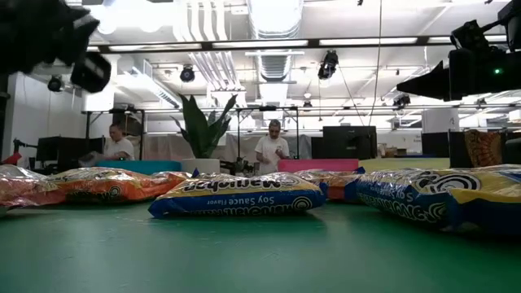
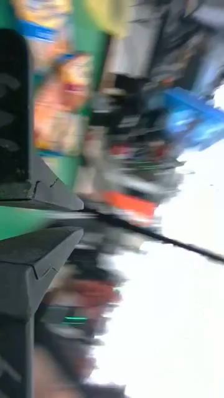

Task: Sort Maruchan noodles
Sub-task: Put the orange noodle pack into the red bin

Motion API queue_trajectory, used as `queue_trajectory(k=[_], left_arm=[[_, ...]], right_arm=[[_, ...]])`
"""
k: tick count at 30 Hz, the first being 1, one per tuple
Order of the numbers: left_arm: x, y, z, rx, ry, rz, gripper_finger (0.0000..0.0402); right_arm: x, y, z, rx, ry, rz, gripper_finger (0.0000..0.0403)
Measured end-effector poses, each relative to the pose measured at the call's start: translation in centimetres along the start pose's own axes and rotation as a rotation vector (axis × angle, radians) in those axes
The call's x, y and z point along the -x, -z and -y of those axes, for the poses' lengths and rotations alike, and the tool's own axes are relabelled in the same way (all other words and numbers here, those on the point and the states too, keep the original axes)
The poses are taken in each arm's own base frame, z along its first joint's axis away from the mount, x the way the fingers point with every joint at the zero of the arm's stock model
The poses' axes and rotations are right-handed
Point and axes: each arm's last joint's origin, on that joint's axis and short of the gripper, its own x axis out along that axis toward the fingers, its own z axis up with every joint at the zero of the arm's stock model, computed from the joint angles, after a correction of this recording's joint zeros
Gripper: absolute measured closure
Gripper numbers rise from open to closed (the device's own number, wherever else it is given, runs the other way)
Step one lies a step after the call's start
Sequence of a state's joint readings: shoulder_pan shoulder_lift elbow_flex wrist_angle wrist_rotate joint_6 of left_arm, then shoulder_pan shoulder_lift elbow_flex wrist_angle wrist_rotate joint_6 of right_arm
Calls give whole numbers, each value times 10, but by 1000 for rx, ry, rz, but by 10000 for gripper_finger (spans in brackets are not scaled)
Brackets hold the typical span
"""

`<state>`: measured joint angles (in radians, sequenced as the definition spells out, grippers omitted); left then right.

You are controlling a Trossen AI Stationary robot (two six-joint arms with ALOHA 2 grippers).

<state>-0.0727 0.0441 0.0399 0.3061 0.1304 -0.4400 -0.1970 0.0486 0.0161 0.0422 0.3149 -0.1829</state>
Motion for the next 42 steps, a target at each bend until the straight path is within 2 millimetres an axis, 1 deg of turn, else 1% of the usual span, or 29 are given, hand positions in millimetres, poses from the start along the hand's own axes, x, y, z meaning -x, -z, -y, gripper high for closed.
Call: queue_trajectory(k=[2, 4, 6, 8, 10, 11, 13, 15, 19, 20, 22, 24, 26, 27, 29, 31, 35, 38, 42], left_arm=[[1, -13, 3, 54, -17, 161, 364], [4, -24, 7, 60, -24, 304, 364], [6, -32, 10, 62, -14, 400, 364], [8, -39, 13, 22, 2, 459, 364], [10, -45, 16, -45, -2, 500, 364], [10, -48, 17, -78, -8, 509, 364], [11, -52, 19, -134, -19, 518, 364], [11, -55, 21, -192, -30, 529, 364], [12, -63, 25, -305, -51, 555, 364], [13, -65, 26, -327, -55, 563, 364], [14, -72, 29, -364, -60, 584, 364], [16, -78, 32, -398, -64, 608, 364], [17, -82, 34, -429, -70, 620, 364], [16, -83, 35, -444, -74, 624, 364], [15, -84, 35, -467, -82, 620, 364], [11, -84, 34, -484, -92, 601, 364], [0, -83, 32, -482, -110, 555, 364], [-12, -86, 32, -476, -123, 514, 364], [-32, -93, 32, -434, -130, 450, 364]], right_arm=[[0, 0, 0, 0, 0, 0, 390], [0, 0, 0, 0, 0, 0, 390], [0, 0, 0, 4, 1, 0, 390], [0, 0, 0, 12, 0, 0, 390], [0, -1, 0, -17, 2, 8, 390], [0, -1, 0, -58, 5, 19, 390], [0, -7, 2, -211, 20, 72, 390], [1, -13, 5, -338, 100, 135, 390], [5, -21, 18, -535, 445, 250, 390], [6, -21, 19, -552, 506, 259, 390], [7, -23, 20, -506, 510, 261, 390], [6, -27, 18, -480, 409, 273, 390], [6, -35, 17, -515, 303, 304, 390], [6, -40, 17, -532, 278, 315, 390], [6, -50, 19, -552, 265, 328, 390], [5, -58, 20, -535, 255, 322, 390], [1, -77, 22, -420, 267, 288, 390], [-4, -87, 22, -325, 271, 220, 390], [-10, -98, 22, -282, 266, 135, 390]])
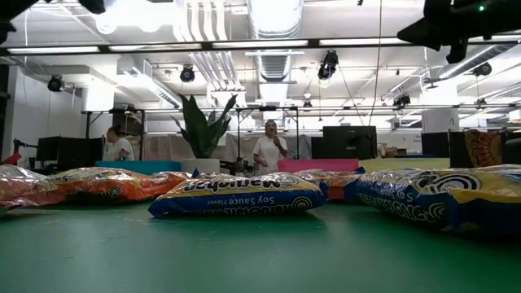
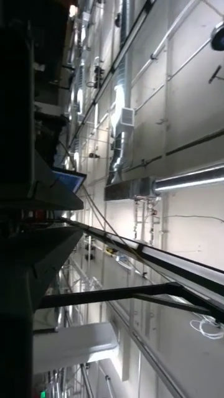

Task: Sort Maruchan noodles
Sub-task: Put the orange noodle pack into the red bin

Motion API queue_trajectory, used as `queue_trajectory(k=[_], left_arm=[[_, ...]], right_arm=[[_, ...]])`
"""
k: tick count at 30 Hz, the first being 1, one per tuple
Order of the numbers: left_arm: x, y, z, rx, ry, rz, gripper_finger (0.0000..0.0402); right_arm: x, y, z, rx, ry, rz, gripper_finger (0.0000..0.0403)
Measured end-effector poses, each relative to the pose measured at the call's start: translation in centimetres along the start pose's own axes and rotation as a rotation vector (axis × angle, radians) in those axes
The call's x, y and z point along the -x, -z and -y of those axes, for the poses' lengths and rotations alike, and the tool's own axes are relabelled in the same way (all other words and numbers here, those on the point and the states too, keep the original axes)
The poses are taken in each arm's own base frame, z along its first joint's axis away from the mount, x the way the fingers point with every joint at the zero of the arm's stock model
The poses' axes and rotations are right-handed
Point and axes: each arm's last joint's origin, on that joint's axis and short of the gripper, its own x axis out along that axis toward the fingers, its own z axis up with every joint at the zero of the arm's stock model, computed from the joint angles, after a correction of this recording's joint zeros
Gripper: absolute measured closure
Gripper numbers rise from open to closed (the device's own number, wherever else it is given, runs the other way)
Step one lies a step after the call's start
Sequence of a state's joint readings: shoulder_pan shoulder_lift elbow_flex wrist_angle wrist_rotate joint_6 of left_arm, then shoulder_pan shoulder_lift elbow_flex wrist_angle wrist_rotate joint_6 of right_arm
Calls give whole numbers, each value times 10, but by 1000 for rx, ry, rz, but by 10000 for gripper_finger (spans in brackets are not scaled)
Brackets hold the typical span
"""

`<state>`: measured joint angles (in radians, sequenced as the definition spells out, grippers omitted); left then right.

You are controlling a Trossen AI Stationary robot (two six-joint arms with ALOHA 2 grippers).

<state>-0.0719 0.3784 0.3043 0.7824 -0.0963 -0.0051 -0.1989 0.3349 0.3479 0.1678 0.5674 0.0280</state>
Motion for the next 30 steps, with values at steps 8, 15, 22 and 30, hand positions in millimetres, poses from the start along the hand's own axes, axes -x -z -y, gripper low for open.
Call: queue_trajectory(k=[8, 15, 22, 30], left_arm=[[-50, 6, 1, 149, -167, -299, 364], [-66, 22, 0, 287, -465, -878, 364], [-74, 51, 4, 480, -650, -1208, 364], [-73, 105, 7, 609, -781, -1437, 333]], right_arm=[[-16, -19, -10, 48, 3, -93, 390], [-23, -17, -15, 60, 10, -177, 390], [-22, -20, -14, 37, 12, -180, 390], [-24, -14, -17, 29, -21, -215, 390]])
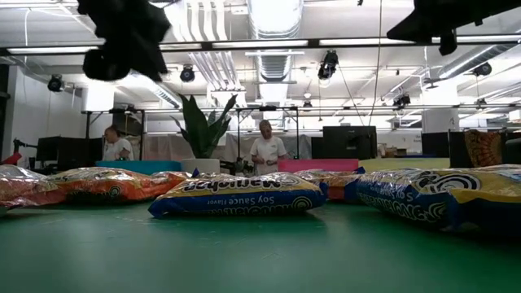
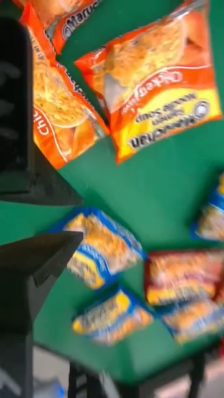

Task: Sort Maruchan noodles
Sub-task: Put the orange noodle pack into the red bin

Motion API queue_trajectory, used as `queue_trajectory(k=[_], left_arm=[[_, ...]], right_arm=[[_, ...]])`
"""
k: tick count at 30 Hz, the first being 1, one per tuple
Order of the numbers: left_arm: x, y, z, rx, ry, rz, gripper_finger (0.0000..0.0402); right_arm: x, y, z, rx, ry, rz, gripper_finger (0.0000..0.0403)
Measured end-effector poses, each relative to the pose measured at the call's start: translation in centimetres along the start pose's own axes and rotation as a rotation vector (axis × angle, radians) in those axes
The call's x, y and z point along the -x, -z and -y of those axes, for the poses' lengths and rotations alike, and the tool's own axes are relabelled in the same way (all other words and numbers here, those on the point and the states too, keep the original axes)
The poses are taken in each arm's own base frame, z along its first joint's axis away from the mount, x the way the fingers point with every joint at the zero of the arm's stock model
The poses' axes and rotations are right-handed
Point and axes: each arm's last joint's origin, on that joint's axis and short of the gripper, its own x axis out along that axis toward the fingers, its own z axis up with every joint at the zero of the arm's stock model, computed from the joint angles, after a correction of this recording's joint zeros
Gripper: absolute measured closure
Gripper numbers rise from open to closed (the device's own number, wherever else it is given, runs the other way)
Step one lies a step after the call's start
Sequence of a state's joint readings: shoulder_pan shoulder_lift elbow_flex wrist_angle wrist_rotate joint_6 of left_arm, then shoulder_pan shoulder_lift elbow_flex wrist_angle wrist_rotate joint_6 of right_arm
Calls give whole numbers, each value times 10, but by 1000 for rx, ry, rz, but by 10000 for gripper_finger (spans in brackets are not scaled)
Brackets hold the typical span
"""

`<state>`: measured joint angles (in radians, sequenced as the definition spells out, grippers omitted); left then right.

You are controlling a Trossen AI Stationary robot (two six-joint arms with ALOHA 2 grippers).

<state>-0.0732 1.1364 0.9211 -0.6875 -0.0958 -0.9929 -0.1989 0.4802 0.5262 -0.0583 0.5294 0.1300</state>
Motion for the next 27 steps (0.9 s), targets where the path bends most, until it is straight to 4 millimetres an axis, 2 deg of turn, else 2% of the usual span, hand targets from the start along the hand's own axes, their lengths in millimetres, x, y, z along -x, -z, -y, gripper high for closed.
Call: queue_trajectory(k=[7, 10, 13, 17, 27], left_arm=[[-32, -1, -2, 45, -113, -64, 239], [-43, -6, -8, 48, -176, -56, 195], [-52, -15, -16, 28, -221, -55, 168], [-62, -30, -30, -6, -269, -52, 162], [-76, -63, -65, -55, -312, -59, 175]], right_arm=[[-1, 9, -4, -1, -131, -94, 390], [-1, 14, -3, -30, -122, -145, 390], [0, 21, -2, -48, -103, -220, 390], [2, 29, 0, -83, -77, -297, 390], [2, 46, 3, -99, -46, -375, 390]])
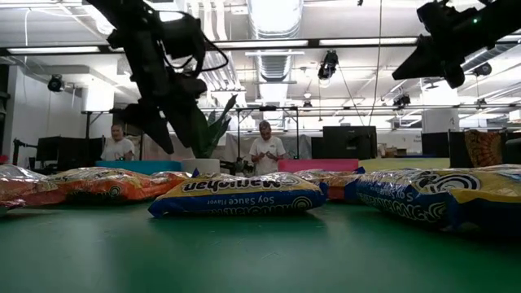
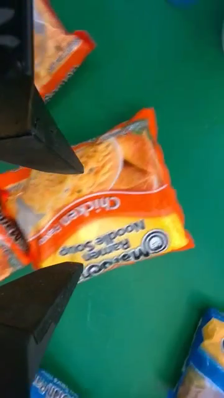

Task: Sort Maruchan noodles
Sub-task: Put the orange noodle pack into the red bin

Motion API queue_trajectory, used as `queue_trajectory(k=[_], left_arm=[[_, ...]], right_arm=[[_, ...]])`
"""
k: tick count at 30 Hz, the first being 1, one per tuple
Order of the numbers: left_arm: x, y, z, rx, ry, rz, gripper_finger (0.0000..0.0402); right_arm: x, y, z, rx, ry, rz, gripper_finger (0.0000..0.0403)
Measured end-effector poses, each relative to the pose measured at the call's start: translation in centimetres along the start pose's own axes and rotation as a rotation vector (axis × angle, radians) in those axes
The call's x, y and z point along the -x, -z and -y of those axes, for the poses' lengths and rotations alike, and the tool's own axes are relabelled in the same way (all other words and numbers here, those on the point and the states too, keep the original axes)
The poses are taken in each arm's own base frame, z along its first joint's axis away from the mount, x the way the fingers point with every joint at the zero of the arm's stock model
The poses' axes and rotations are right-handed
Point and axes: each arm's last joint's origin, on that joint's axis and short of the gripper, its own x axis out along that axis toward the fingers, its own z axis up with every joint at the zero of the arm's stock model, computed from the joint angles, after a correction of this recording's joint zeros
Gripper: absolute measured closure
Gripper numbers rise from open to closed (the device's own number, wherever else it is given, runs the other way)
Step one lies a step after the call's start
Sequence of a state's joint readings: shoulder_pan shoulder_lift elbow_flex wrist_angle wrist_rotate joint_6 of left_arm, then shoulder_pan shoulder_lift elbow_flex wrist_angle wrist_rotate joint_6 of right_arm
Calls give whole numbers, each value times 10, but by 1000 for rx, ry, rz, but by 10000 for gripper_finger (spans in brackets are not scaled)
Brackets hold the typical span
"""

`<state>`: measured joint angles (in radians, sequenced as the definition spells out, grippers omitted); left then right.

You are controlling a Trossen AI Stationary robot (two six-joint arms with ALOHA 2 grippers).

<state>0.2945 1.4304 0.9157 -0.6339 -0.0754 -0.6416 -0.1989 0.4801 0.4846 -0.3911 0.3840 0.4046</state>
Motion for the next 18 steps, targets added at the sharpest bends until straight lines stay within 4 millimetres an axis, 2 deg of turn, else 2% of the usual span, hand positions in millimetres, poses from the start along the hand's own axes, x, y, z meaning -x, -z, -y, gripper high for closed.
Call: queue_trajectory(k=[4, 14, 18], left_arm=[[-9, -1, -4, -1, 28, -9, 176], [-33, 25, -20, 73, 22, -30, 176], [-40, 29, -22, 85, 69, 3, 176]], right_arm=[[-1, 3, 1, -13, 4, -9, 390], [-3, 7, 1, -13, 10, -22, 390], [-4, 6, 1, -16, 7, -16, 390]])
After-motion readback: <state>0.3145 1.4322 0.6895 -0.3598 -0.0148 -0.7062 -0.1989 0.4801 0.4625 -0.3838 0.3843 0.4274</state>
